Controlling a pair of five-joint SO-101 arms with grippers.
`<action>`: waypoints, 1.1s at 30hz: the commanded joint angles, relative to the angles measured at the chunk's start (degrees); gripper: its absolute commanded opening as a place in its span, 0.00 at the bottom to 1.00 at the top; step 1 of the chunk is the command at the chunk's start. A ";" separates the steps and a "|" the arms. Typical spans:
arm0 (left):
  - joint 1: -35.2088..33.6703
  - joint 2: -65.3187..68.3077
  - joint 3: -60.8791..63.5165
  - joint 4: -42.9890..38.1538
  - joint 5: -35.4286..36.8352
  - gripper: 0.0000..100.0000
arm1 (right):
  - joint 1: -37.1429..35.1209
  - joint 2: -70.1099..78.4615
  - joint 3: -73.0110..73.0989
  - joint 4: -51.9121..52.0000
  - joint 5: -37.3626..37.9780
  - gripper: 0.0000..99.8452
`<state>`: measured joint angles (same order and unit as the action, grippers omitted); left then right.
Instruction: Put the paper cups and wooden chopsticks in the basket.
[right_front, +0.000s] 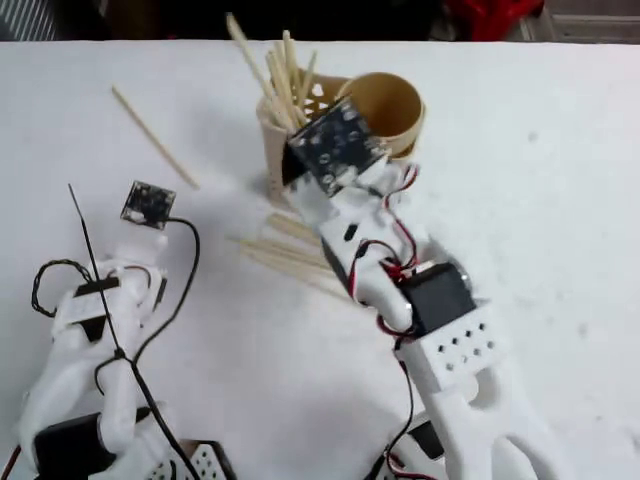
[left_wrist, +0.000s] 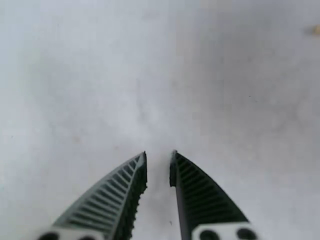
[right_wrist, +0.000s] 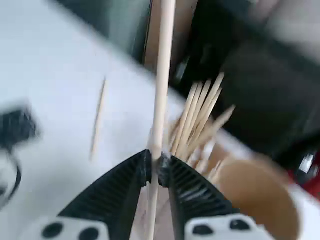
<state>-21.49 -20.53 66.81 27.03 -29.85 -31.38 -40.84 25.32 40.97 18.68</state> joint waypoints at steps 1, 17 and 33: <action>0.84 -1.80 0.09 -0.88 -0.62 0.10 | 0.31 2.77 -11.87 -10.42 -2.02 0.02; 0.84 -1.80 0.09 -0.88 -0.62 0.10 | 5.14 31.60 -26.20 -26.95 -5.71 0.02; 0.84 -1.80 0.09 -0.88 -0.62 0.10 | 5.05 19.74 0.09 -35.65 -6.15 0.10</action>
<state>-21.49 -20.53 66.81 27.03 -29.85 -26.64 -15.34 23.12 6.68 13.32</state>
